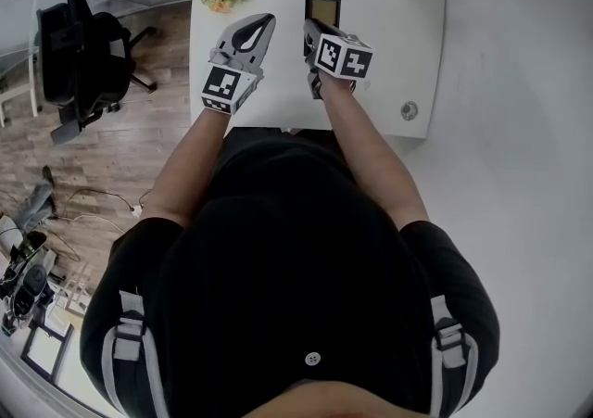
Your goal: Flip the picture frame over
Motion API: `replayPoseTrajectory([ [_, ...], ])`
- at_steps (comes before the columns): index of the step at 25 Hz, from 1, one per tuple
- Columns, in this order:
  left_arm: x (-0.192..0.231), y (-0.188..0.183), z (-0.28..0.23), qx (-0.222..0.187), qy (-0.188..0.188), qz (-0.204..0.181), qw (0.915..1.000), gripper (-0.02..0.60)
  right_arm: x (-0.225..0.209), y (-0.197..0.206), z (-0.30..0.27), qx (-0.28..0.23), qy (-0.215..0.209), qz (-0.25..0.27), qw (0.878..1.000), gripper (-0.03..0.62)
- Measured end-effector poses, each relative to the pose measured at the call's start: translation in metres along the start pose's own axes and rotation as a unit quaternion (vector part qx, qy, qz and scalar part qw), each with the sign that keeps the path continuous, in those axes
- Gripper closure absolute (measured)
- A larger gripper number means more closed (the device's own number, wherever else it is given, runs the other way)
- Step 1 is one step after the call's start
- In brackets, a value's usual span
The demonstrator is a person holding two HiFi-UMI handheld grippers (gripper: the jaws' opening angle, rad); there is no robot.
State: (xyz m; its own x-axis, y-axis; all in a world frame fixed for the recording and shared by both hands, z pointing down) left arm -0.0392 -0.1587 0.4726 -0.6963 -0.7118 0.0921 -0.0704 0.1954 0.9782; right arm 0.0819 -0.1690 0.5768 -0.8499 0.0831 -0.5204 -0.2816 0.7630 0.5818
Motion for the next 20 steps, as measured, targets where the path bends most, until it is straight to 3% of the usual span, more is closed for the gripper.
replayPoseTrajectory([
  [12,-0.014,-0.004,0.001,-0.002,0.001,0.001,1.0000,0.577,-0.006,0.000,0.013,-0.005,-0.105,-0.104,0.989,0.543],
  [20,-0.016,0.002,0.000,-0.001,0.002,0.006,1.0000,0.577,-0.014,0.008,0.008,-0.003,-0.170,-0.205,0.964,0.543],
])
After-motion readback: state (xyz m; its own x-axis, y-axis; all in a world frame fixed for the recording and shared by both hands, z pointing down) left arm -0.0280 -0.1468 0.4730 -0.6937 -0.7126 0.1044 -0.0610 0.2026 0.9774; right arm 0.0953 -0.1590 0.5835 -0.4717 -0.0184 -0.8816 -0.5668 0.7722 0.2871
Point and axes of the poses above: the fingertips, and each gripper's own axes: z backward along the fingers, x to its left, y out of its underside, the point moved 3 cm from there along z, backward along the fingers, and after that the axes turned 1 degree about y, right-handed, at the moved point
